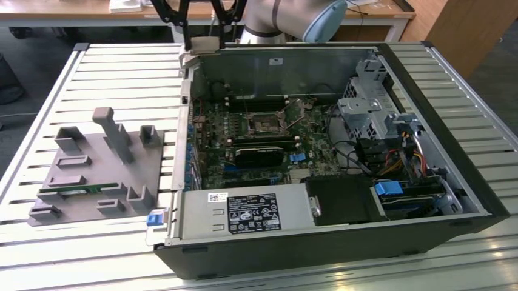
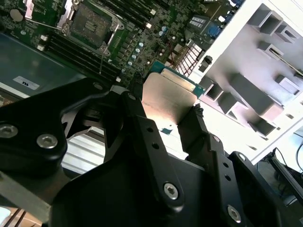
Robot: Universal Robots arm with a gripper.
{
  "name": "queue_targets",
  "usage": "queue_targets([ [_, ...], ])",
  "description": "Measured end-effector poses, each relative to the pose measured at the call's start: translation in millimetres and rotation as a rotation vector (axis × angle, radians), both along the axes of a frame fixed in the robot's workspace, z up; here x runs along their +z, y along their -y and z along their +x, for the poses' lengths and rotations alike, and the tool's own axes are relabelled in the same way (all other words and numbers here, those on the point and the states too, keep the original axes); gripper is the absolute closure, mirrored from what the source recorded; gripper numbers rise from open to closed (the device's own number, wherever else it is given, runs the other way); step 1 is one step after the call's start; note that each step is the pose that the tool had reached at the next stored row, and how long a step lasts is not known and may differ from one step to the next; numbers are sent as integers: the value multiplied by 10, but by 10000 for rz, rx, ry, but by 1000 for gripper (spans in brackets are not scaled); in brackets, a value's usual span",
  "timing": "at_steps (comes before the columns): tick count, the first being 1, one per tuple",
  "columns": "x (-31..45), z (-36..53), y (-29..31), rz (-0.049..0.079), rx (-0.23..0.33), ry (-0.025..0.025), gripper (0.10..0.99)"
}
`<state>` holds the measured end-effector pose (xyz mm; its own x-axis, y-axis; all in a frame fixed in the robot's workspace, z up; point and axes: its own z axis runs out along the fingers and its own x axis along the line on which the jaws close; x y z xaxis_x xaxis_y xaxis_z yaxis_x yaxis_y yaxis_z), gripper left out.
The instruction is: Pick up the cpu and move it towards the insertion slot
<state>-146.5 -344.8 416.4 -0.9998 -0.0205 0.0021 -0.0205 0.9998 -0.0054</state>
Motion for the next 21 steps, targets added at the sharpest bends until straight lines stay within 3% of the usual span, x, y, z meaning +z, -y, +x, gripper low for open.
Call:
queue_targets([
  [21, 0, 136, -4, 1, 0, 1, 545],
])
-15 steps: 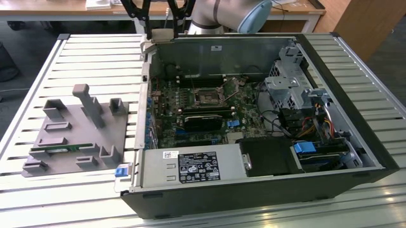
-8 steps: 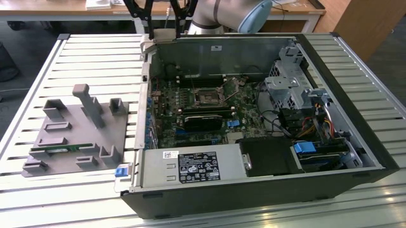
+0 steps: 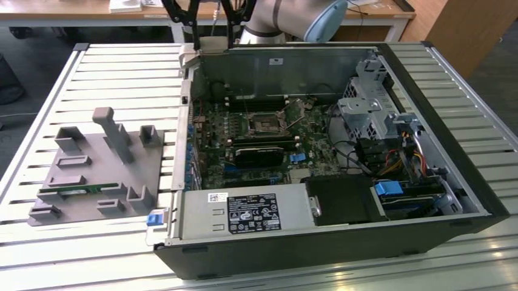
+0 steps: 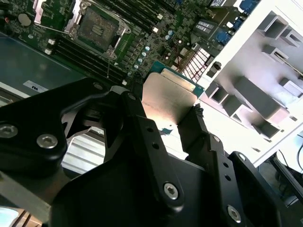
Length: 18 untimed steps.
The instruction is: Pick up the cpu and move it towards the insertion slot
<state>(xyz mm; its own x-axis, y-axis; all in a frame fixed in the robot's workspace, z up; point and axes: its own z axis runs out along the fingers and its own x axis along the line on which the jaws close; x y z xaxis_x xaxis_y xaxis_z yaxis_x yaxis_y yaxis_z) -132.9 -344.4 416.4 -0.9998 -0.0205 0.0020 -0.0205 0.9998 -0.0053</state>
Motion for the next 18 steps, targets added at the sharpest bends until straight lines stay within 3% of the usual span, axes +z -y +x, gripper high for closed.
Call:
queue_targets([
  [18, 0, 168, -16, -1, 2, 0, 545],
])
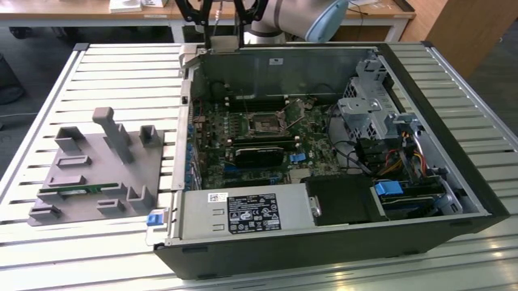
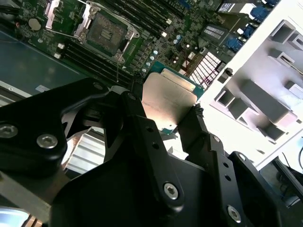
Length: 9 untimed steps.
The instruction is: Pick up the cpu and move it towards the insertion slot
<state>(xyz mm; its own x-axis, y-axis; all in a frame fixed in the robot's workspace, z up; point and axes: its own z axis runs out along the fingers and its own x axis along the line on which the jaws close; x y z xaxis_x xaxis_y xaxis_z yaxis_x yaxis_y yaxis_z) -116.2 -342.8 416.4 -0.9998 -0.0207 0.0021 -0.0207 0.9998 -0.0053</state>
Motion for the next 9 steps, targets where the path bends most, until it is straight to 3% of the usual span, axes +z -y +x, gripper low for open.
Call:
queue_targets([
  [9, 0, 75, -7, 0, 1, 0, 545],
])
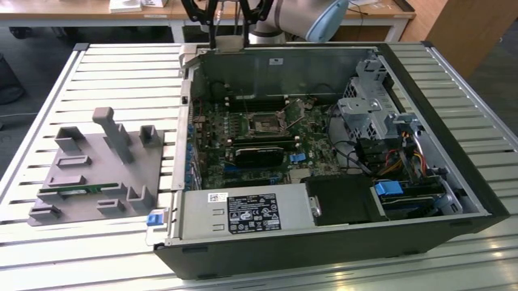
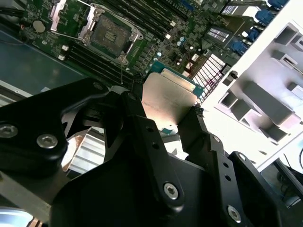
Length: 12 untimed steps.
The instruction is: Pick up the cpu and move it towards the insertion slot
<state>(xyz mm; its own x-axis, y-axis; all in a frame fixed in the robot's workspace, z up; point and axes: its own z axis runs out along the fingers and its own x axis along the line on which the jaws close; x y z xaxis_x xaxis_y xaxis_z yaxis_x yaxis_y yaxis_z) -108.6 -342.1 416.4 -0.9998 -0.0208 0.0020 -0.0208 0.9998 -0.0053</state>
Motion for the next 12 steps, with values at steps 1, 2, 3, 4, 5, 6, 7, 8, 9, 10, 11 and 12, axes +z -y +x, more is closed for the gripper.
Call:
queue_targets([
  [1, 0, 10, -1, 1, 0, 0, 545],
  [2, 0, 17, -3, 0, 1, 0, 545],
  [3, 0, 24, -6, 0, 1, 0, 545],
  [4, 0, 32, -9, 0, 1, 0, 545],
  [5, 0, 41, -12, 0, 1, 0, 545],
  [6, 0, 51, -16, 0, 2, 0, 545],
  [7, 0, 62, -21, 0, 2, 0, 545],
  [8, 0, 74, -25, 0, 3, 0, 545],
  [9, -1, 86, -30, 0, 2, 0, 545],
  [10, -1, 99, -34, 0, 3, 0, 545],
  [11, -1, 113, -38, 0, 3, 0, 545],
  [12, -1, 125, -43, 0, 4, 0, 545],
])
